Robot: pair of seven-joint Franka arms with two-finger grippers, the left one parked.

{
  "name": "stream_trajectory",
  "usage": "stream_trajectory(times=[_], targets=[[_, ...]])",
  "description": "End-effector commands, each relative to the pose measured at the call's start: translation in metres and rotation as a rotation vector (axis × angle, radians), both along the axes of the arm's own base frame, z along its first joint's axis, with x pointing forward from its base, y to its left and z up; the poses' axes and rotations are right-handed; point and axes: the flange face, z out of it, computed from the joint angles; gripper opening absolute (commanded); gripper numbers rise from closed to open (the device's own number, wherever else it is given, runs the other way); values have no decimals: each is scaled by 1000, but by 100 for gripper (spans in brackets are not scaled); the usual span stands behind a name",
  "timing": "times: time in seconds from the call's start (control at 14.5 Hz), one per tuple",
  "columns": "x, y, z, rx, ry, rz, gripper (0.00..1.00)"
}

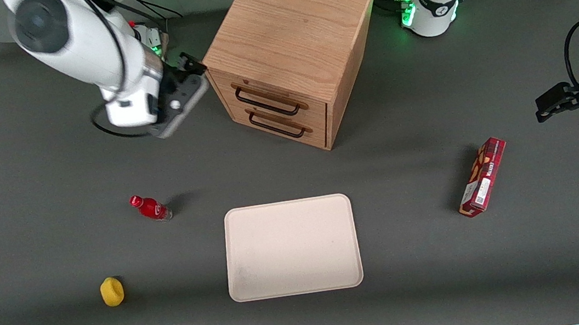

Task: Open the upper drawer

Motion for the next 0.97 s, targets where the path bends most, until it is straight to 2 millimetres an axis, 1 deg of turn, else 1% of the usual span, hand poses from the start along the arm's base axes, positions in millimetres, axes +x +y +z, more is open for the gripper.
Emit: stream_trajectory(times=[0.0, 0.21, 0.28, 0.41, 0.76, 0.9], targets=[[24, 21, -35, 115, 51, 112, 100], [25, 58, -83, 195, 119, 131, 100], [25, 66, -95, 209, 130, 135, 100], [19, 78, -106, 215, 136, 146, 100], [10, 82, -137, 196, 144, 144, 100], [10, 84, -146, 197, 138, 136, 100]])
